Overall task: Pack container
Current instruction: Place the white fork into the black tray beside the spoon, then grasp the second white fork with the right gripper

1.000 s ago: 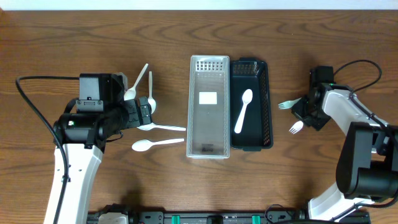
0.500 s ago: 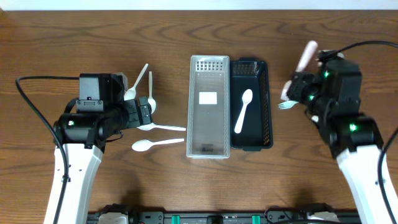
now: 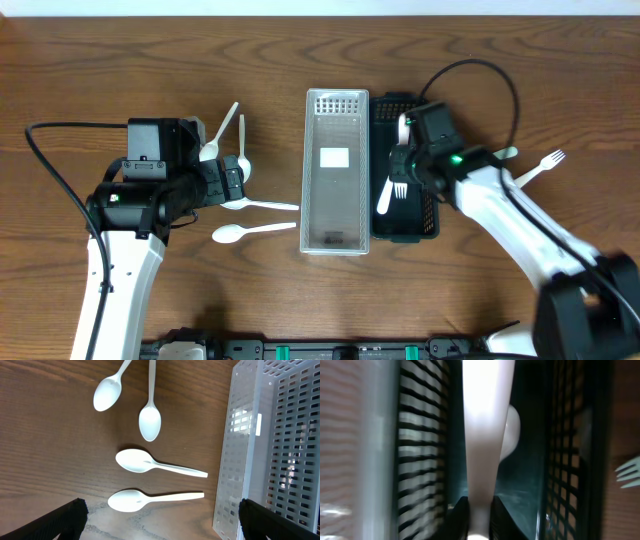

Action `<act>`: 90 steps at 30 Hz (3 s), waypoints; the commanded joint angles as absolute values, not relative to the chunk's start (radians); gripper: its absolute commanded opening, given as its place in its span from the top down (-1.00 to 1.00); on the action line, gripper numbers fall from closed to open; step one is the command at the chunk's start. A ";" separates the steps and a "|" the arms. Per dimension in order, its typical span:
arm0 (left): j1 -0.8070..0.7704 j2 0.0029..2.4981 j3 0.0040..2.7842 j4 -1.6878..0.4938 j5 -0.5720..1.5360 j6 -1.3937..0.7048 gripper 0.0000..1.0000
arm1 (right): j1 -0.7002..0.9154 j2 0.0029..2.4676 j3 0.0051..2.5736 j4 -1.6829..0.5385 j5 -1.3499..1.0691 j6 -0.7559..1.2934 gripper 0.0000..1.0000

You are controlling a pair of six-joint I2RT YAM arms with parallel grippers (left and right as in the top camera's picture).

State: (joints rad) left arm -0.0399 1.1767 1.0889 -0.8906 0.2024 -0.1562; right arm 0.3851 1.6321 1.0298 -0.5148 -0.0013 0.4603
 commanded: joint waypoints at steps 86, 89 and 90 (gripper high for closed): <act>-0.036 1.182 1.104 -0.893 0.190 -0.146 -0.96 | -0.395 1.882 1.131 -0.654 0.004 0.545 0.69; -0.036 1.182 1.104 -0.893 0.190 -0.146 -0.96 | -0.374 1.832 1.195 -0.717 -0.065 0.545 0.97; -0.036 1.182 1.104 -0.893 0.190 -0.146 -0.96 | -0.360 1.808 1.224 -0.746 -0.090 0.545 0.97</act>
